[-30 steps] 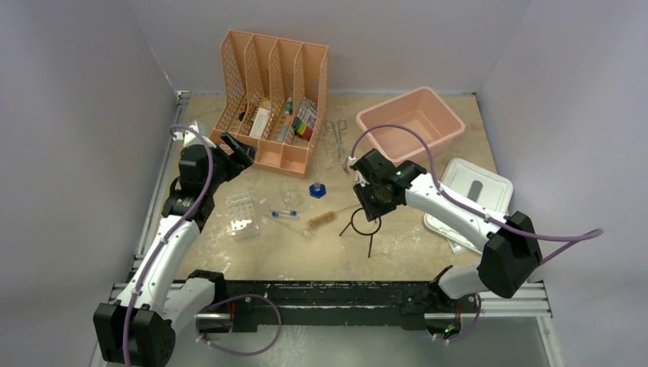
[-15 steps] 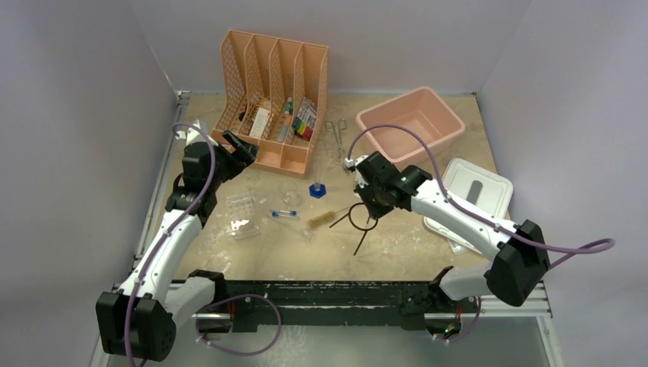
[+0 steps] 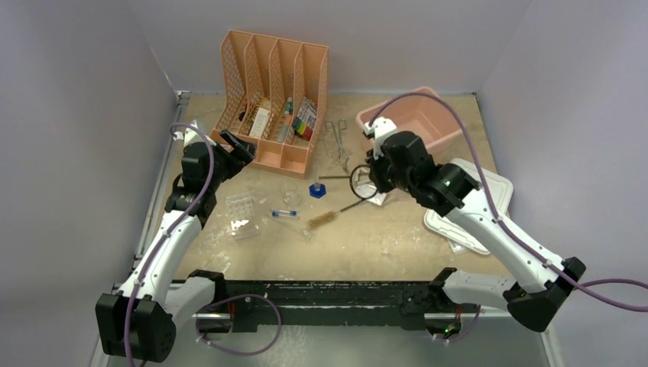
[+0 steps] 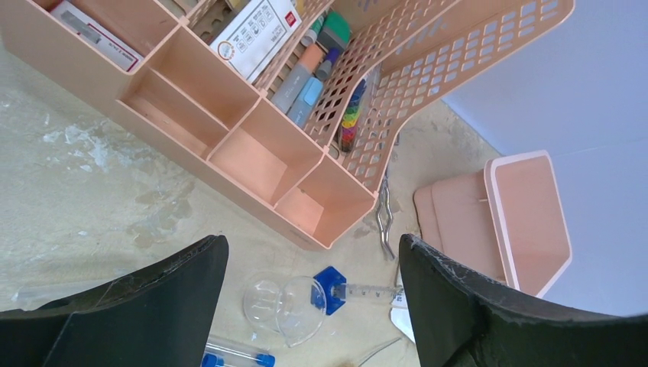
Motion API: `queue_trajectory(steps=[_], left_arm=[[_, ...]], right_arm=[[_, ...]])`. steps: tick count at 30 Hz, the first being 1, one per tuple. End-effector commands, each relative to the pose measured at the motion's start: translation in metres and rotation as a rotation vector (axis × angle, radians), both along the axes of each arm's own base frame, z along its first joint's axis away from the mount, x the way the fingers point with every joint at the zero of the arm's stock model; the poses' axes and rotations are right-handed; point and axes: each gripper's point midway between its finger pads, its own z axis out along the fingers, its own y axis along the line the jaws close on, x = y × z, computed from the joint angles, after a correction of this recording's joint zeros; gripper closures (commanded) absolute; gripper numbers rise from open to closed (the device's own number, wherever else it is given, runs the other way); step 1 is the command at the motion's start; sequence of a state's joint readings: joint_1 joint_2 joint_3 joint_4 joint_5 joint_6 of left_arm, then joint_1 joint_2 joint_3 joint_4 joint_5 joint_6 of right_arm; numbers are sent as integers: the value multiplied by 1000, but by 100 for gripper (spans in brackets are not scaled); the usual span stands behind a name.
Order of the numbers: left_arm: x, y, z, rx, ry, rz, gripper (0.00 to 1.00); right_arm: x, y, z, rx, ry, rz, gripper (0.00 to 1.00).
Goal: Organize the chemistry lab equipment
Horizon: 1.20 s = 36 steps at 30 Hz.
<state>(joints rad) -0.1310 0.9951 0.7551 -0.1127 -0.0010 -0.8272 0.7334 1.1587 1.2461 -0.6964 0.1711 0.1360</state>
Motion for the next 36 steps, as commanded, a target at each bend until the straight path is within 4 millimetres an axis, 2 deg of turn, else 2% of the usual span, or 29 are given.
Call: queue_trajectory(steps=[1,3,7,10,12,17,20,24,26,27,29,31,33,36], left_arm=[[5,9,43,2,-125,43,19],[5,10,45,10,-128,47,19],[5,12,52,24,-142,53,19],[7,14,56,35,-149,59,19],[8,15,58,41,-151,61,19],[11,17,60,56,-159,70,19],[13,19,54,61,-144,84,19],[16,17,43,52,-121,79,19],[19,18,45,61,-121,79,19],[20,18,46,67,-122,81,19],[21,19,47,77,-120,80,19],[21,19,46,87,-112,76,19],[21,20,44,94,-107,78,19],[20,20,43,101,-101,79,19]], right_arm=[[56,-3,98,79,-339,-139,100],[78,-11,124,72,-427,-205,100],[123,-49,160,89,-519,-358,100],[150,-85,169,85,-550,-464,100],[164,-109,165,54,-541,-533,100],[192,-164,130,14,-444,-684,100],[206,-188,100,87,-286,-734,100],[225,-189,74,96,-162,-726,100],[231,-191,56,77,-96,-728,100],[233,-192,53,74,-81,-733,100],[232,-196,31,41,8,-743,100],[229,-196,17,16,72,-737,100],[228,-190,5,18,111,-701,100],[233,-192,-8,-21,135,-682,100]])
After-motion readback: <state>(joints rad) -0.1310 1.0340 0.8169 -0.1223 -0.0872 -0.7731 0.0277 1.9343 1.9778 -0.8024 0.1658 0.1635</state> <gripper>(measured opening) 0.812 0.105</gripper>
